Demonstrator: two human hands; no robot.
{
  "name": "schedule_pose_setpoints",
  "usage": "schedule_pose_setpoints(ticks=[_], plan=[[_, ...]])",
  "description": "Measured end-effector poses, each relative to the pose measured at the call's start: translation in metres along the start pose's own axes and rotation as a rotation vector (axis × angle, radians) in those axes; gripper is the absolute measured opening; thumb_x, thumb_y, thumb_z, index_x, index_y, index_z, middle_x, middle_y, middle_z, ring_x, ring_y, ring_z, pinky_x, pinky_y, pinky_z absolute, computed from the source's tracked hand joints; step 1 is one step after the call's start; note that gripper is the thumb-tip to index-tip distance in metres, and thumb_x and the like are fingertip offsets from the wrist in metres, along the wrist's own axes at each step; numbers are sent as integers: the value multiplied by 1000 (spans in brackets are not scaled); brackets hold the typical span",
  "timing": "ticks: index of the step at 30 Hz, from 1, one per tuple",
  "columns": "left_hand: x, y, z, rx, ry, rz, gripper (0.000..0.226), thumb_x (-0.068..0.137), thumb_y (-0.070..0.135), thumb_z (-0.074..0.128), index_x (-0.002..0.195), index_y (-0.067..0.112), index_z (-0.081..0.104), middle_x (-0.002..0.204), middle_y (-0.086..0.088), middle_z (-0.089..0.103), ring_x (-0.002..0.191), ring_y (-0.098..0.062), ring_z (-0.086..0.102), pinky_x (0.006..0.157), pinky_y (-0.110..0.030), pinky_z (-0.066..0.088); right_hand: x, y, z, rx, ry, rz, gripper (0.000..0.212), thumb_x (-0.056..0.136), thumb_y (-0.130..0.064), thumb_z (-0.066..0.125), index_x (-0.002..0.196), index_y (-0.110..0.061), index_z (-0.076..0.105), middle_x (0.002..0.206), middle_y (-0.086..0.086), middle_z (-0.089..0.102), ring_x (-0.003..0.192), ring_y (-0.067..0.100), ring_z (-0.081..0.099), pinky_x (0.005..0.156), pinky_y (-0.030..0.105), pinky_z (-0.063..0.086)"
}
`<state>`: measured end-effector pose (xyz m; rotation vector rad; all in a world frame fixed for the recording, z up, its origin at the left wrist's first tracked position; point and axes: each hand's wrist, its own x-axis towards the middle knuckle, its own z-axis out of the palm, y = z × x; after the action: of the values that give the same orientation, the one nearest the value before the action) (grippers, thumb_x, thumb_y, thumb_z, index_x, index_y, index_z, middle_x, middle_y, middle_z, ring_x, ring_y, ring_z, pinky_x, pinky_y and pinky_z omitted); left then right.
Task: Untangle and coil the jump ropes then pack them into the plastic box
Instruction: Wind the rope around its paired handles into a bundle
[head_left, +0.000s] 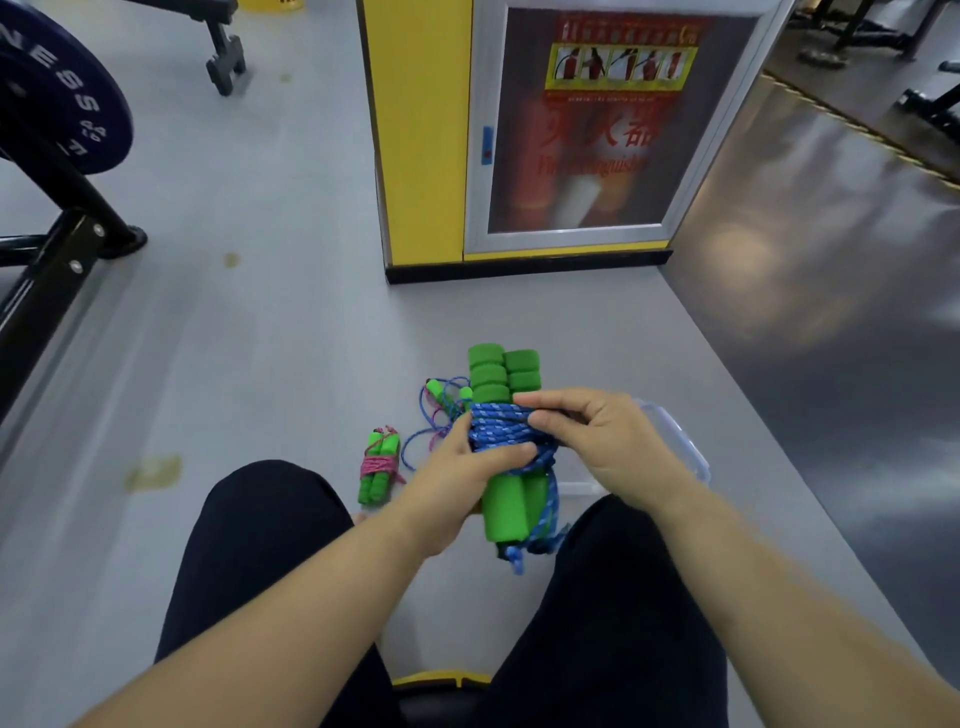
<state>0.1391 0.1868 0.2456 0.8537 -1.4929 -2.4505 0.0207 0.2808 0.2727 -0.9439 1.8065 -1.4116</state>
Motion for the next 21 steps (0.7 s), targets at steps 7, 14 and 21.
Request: schedule_pose_setpoints(ticks=[7, 14, 21], plan=[[-1, 17, -8, 30, -145, 112, 52, 71, 4, 63, 121, 14, 53, 108, -11, 69, 101, -28, 66, 89, -41, 52, -1, -16, -10, -458, 99, -380, 18, 81, -23, 67, 98, -21, 73, 89, -21, 66, 89, -1, 64, 81, 15, 50], [-5, 34, 5, 56, -100, 197, 44, 74, 24, 77, 112, 19, 57, 105, -7, 71, 98, -25, 68, 89, -42, 53, -4, -24, 3, -397, 291, -501, 14, 84, -18, 64, 94, -18, 73, 90, -24, 64, 86, -4, 63, 77, 12, 49], [-11, 36, 1, 85, -109, 123, 45, 78, 36, 70, 118, 19, 58, 107, -12, 70, 97, -32, 68, 88, -50, 52, -10, -40, -11, 110, 141, -88, 18, 87, -5, 58, 84, -18, 69, 65, -4, 70, 70, 5, 66, 69, 22, 57]])
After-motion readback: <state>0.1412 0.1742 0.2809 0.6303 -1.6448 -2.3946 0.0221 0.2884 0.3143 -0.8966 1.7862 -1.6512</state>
